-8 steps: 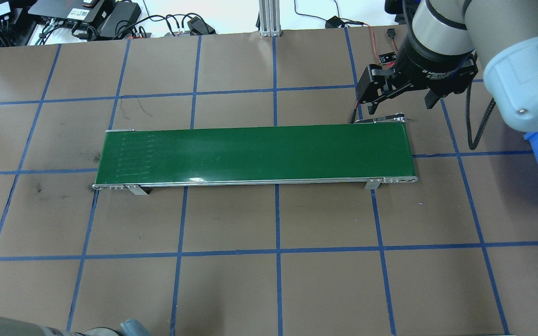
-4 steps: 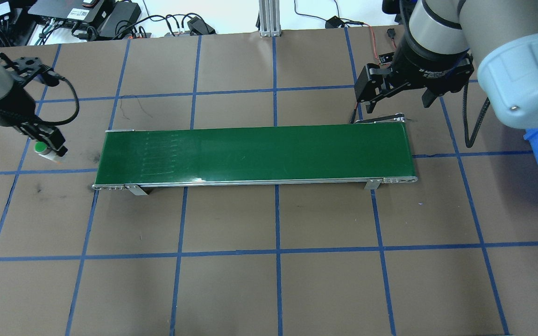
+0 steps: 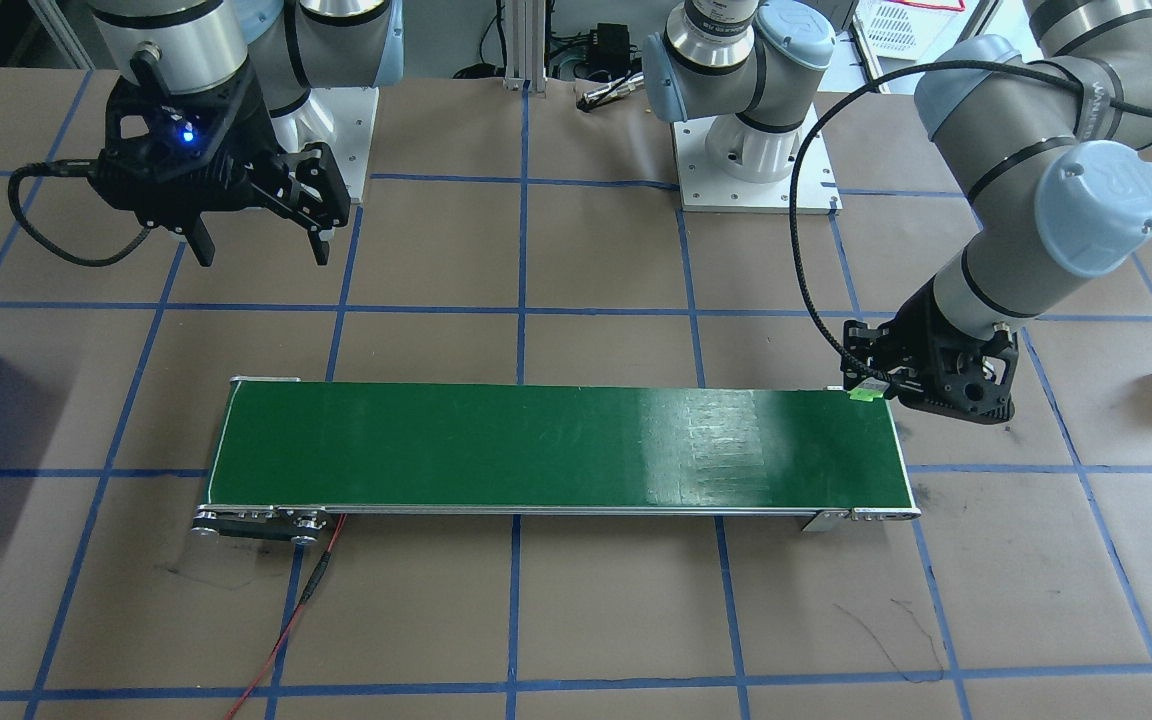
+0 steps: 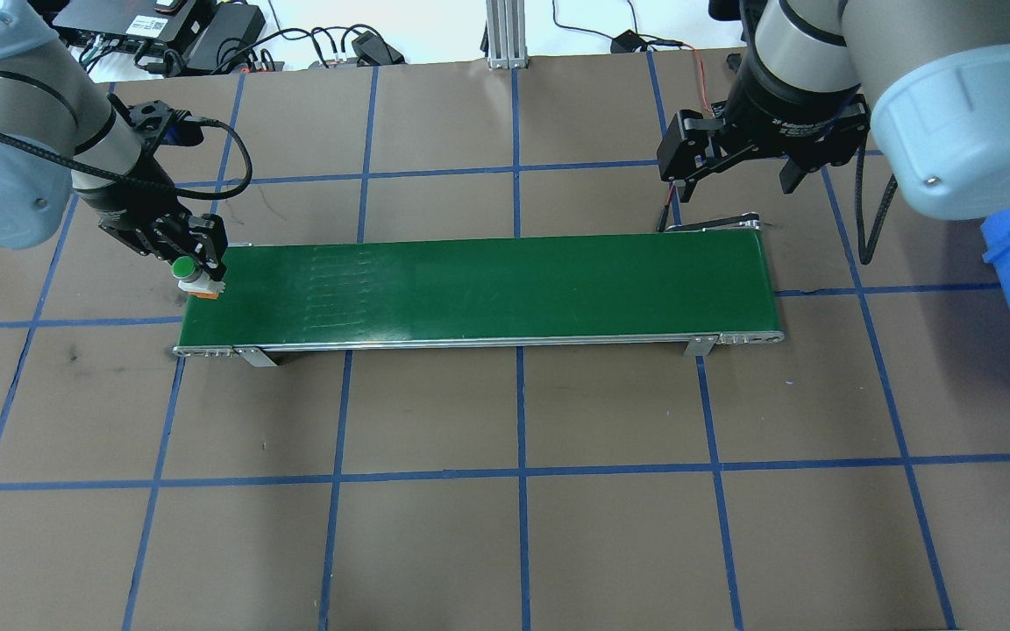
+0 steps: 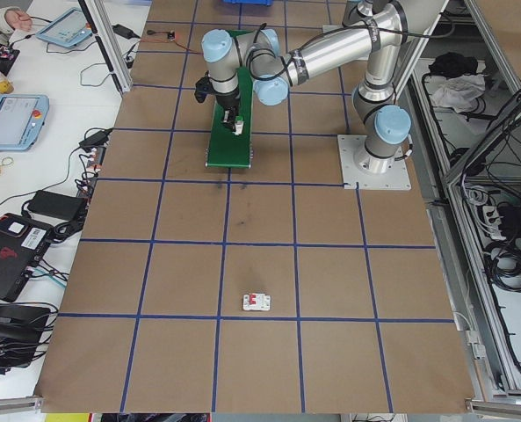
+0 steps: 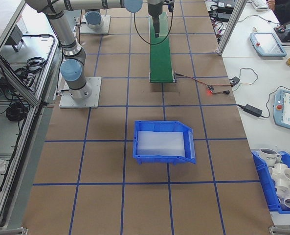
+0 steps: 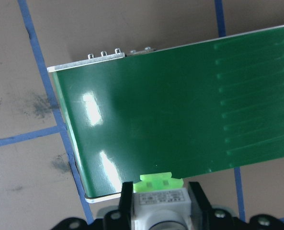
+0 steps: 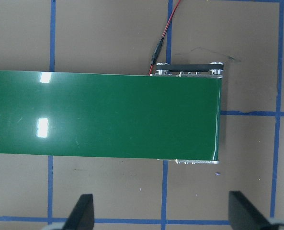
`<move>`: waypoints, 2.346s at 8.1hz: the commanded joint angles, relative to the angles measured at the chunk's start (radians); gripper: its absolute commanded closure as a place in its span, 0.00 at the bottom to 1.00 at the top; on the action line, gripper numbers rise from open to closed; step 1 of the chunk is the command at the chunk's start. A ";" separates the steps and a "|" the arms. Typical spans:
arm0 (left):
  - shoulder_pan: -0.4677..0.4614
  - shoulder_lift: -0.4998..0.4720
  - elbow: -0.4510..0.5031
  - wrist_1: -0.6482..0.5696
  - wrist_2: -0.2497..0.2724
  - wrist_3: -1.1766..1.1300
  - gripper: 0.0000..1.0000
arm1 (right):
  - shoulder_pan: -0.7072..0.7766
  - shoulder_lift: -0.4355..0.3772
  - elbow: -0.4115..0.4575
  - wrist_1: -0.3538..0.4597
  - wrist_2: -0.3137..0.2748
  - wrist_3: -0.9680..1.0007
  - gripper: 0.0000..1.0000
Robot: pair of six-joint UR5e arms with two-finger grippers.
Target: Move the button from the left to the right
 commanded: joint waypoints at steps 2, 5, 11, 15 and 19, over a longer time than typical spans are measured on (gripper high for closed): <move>-0.007 -0.086 0.007 0.120 0.011 -0.026 1.00 | -0.001 0.073 0.004 -0.087 -0.002 0.011 0.00; -0.004 -0.143 0.089 0.122 0.009 -0.001 1.00 | -0.033 0.154 0.009 -0.154 0.003 0.016 0.00; -0.004 -0.191 0.085 0.123 0.012 0.002 1.00 | -0.037 0.277 0.062 -0.275 -0.010 0.014 0.00; -0.004 -0.198 0.082 0.123 0.009 -0.003 0.99 | -0.041 0.276 0.064 -0.275 -0.019 0.014 0.00; -0.006 -0.210 0.082 0.122 0.012 -0.004 0.23 | -0.041 0.277 0.064 -0.275 -0.019 0.014 0.00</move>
